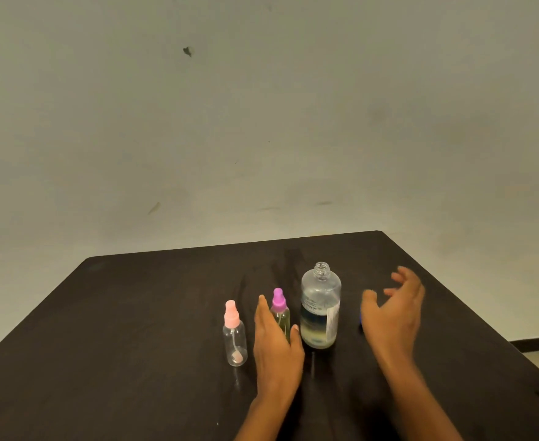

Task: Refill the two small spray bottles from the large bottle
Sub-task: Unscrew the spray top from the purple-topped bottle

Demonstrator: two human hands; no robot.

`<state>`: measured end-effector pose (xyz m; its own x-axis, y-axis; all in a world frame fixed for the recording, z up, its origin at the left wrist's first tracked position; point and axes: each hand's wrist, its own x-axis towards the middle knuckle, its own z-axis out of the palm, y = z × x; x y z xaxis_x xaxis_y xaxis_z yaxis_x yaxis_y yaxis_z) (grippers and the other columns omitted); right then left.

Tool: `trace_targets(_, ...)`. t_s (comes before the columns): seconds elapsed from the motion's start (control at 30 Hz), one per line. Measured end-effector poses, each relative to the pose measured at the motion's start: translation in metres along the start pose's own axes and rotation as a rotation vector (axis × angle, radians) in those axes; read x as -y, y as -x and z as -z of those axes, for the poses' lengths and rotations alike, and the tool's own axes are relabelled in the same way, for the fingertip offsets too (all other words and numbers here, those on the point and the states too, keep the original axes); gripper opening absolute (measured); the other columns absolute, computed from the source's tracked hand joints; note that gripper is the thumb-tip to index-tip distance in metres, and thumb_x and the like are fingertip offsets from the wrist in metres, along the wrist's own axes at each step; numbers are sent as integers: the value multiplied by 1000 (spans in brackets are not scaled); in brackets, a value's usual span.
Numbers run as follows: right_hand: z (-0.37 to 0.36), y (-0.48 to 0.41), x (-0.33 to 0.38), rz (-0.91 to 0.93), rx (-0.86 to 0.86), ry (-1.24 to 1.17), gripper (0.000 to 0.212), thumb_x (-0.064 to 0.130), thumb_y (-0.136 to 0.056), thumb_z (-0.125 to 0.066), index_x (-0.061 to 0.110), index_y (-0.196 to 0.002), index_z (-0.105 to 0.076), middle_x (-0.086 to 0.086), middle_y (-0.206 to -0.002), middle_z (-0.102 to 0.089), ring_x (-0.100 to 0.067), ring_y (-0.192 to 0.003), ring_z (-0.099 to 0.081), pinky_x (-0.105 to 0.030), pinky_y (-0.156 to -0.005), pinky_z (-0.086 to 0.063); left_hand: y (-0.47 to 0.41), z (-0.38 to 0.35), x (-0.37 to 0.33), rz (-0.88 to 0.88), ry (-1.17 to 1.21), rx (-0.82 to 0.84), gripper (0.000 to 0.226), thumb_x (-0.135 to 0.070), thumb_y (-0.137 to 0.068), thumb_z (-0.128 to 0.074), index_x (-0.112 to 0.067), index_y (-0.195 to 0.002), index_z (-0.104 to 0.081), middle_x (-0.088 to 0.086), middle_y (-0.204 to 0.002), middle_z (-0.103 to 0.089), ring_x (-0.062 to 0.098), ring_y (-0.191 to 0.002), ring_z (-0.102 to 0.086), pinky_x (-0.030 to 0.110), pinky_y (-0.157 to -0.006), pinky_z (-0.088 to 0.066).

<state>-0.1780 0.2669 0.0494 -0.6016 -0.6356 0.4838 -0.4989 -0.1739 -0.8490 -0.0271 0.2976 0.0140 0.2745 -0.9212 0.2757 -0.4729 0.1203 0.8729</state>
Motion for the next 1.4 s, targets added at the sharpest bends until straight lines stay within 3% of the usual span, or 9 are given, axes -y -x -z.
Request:
trace_targets(0.2,2,11,45,285,28,-185,46,-4,-76,-62,12,-118,-52,1,-114,-51,-14,-88,-54,-15,-65,-43,1,2,0,4,45,-51,41,-8,-91,-56,-14,-131,-50,1,-114,-61,19,-109,-58,37,-94,-47)
trace_targets(0.4,2,28,69,459,183,-277,29,7,-82,-64,13,-109,-58,0,-105,-58,-8,-88,-59,-11,-73,-47,6,10,-13,-124,111,-125,40,-8,-88,-61,-37,-113,-53,-12,-99,-62,2,-92,-59,15,-82,-46)
trace_targets(0.5,-2,34,76,472,359,-205,29,20,-85,-69,22,-111,-57,6,-106,-58,-2,-90,-58,-5,-74,-45,4,16,-19,-145,121,-132,37,-12,-89,-61,-27,-122,-54,-12,-110,-62,1,-99,-59,17,-88,-47)
trace_targets(0.73,-14,41,80,400,474,-34,31,34,-83,-70,21,-110,-63,3,-105,-63,-3,-87,-53,-10,-83,-38,1,27,-39,-244,-28,-249,27,1,-82,-67,-2,-109,-66,3,-100,-69,14,-94,-65,-3,-102,-5)
trace_targets(0.9,-7,39,88,387,491,-63,21,35,-83,-70,39,-92,-51,17,-88,-55,1,-81,-55,-3,-70,-39,3,35,-46,-224,16,-223,27,-7,-83,-69,-6,-110,-67,4,-103,-69,16,-96,-65,-11,-91,1)
trace_targets(1.0,-7,38,91,333,544,-41,21,36,-83,-70,38,-95,-54,14,-95,-60,4,-82,-55,2,-66,-38,3,39,-45,-273,1,-233,29,-9,-84,-69,-8,-113,-66,1,-107,-68,14,-101,-63,-5,-99,-1)
trace_targets(1.17,-4,37,92,282,616,-84,30,29,-82,-72,41,-102,-53,16,-99,-59,8,-85,-55,4,-67,-38,5,43,-39,-292,-63,-213,32,-6,-86,-65,-13,-117,-63,0,-114,-66,15,-109,-60,51,-114,-20)
trace_targets(1.33,3,37,96,288,737,-147,40,13,-88,-66,36,-118,-53,10,-106,-64,-5,-102,-59,-20,-91,-47,8,52,-38,-389,-21,-183,41,-9,-88,-63,-13,-129,-56,-1,-124,-59,8,-114,-53,39,-103,-42)
trace_targets(1.4,6,38,99,297,791,-180,44,7,-90,-61,36,-120,-50,11,-107,-63,-2,-102,-58,-15,-90,-46,8,55,-36,-424,-44,-171,43,-10,-89,-62,-12,-132,-53,1,-126,-58,5,-114,-50,29,-100,-44)
